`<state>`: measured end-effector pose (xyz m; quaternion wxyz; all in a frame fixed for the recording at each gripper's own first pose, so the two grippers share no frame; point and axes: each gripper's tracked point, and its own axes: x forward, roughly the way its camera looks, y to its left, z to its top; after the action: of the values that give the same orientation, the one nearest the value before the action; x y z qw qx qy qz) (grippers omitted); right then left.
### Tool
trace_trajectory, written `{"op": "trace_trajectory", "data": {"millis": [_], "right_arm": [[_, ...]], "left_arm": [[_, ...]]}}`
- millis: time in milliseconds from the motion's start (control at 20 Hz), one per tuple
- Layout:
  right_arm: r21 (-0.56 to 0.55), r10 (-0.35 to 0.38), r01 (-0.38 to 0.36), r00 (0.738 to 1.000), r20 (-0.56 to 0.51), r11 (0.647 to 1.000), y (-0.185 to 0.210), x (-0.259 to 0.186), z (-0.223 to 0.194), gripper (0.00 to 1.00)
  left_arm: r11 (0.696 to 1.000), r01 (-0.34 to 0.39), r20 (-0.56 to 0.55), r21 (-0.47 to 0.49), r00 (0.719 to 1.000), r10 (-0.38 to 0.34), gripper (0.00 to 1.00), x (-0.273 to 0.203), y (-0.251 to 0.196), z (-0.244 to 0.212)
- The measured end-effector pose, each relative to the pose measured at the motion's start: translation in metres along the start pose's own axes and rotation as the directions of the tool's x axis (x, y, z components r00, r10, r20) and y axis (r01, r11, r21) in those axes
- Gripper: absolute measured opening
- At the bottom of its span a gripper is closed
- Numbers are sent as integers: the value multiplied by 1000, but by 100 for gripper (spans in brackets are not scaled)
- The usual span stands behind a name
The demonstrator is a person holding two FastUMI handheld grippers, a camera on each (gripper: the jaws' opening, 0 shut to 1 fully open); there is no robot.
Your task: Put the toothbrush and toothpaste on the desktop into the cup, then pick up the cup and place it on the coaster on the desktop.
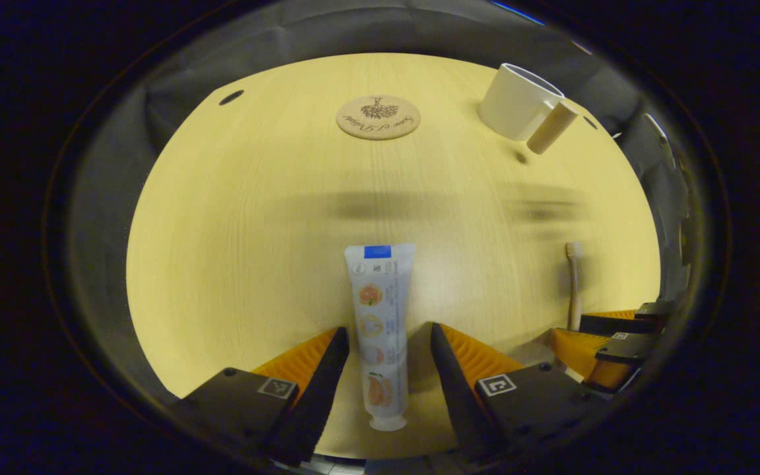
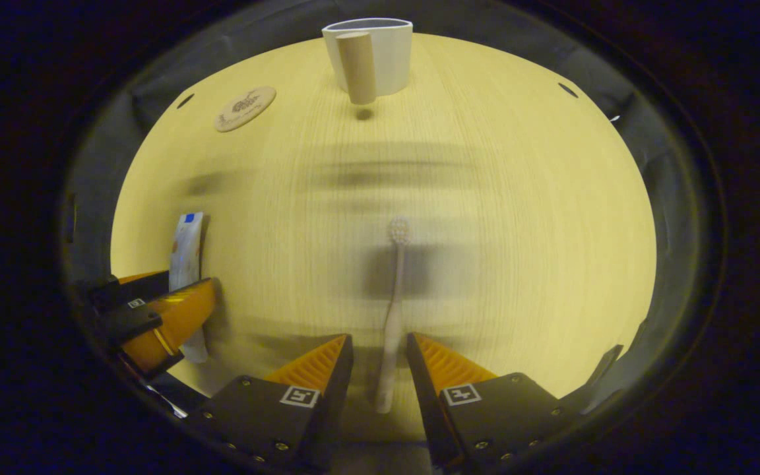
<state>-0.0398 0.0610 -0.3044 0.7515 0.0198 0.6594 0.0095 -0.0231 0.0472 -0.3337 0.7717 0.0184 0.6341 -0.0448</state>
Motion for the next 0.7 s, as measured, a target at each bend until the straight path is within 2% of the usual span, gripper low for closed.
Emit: {"op": "trace_trajectory", "data": {"millis": [50,150,200,250,350,400,450,500,550,600,700], "right_arm": [[10,6,-6,1000,4,1000,2,1,1,39],[5,-11,11,1000,-7,1000,-3,-3,0,33],[14,-3,3,1000,-2,1000,-2,1,1,22],[7,6,-6,1000,-31,1000,-2,-1,-5,11],[-3,17,-17,1000,-15,1000,-1,-1,-4,12],[-12,19,-19,1000,-1,1000,-2,1,0,12],[-33,21,-21,1000,9,999,-2,-1,0,8],[-50,24,-23,999,24,998,-3,-1,-1,9],[-45,29,-27,999,44,999,-3,-4,-1,9],[-50,37,-35,998,45,998,-2,0,1,5],[-60,51,-48,997,64,997,-2,-2,1,5]], "left_arm": [[1000,-8,1,9,1000,8,78,0,2,1],[1000,-17,4,15,1000,17,71,0,4,1],[1000,-21,7,12,1000,20,68,0,6,2],[1000,-18,8,5,1000,17,58,0,5,2],[1000,-19,7,13,1000,19,55,1,6,1],[1000,-20,7,15,1000,19,48,-1,5,3],[1000,-19,14,15,1000,18,48,-2,6,4],[1000,-12,14,17,1000,12,38,-2,5,3],[1000,-3,32,19,999,2,43,-4,5,4],[1000,10,37,28,999,-11,39,-2,3,6],[999,28,78,33,997,-30,39,-2,3,11]]}}
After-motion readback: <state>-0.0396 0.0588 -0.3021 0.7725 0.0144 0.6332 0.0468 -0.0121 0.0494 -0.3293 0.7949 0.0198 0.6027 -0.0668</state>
